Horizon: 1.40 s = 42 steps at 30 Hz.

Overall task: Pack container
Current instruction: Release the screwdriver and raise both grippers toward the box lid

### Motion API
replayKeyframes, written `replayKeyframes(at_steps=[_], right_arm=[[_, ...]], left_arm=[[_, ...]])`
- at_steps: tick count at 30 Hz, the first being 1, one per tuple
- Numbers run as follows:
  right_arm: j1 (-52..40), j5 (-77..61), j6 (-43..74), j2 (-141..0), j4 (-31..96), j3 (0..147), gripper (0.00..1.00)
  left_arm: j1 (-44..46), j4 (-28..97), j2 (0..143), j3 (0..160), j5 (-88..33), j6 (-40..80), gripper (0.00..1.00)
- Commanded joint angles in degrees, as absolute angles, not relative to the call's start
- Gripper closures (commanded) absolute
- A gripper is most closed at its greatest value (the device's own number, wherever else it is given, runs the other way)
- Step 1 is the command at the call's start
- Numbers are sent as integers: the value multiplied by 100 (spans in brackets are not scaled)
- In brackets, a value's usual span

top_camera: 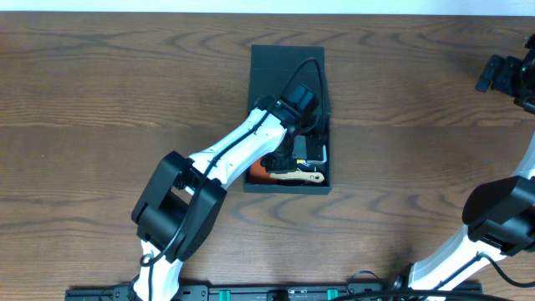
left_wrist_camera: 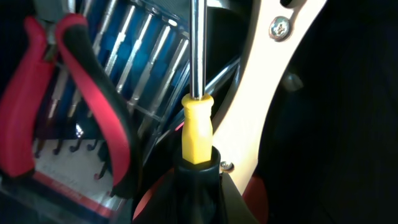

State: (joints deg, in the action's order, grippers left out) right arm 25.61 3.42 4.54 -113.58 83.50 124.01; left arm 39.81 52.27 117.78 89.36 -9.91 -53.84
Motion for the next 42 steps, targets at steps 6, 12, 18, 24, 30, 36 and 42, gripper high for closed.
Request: replayKeyframes(at_steps=[6, 12, 18, 24, 30, 36, 42], right_arm=[[2591, 316, 419, -11358, 8366, 12383, 1], [2591, 316, 416, -11358, 8399, 12383, 1], [2576, 3, 121, -11356, 8390, 12383, 1], [2561, -1365, -440, -11356, 8329, 12383, 27], [2316, -2043, -434, -11356, 8350, 12383, 99], [1754, -2040, -429, -11360, 8263, 12359, 99], [1227, -2043, -213, -11579, 8003, 12350, 99]], left_arm=[[3913, 5304, 11767, 8938, -987, -5415, 46], [3911, 5408, 11743, 8938, -869, -5325, 31], [3815, 5583, 11216, 9181, -421, -4827, 24], [3297, 5666, 10171, 9688, -340, -3944, 21], [2029, 5581, 9509, 9738, -1192, -3210, 42], [593, 5376, 9839, 9736, -3461, -1935, 76], [-25, 4947, 10569, 9736, -4637, -1020, 94]])
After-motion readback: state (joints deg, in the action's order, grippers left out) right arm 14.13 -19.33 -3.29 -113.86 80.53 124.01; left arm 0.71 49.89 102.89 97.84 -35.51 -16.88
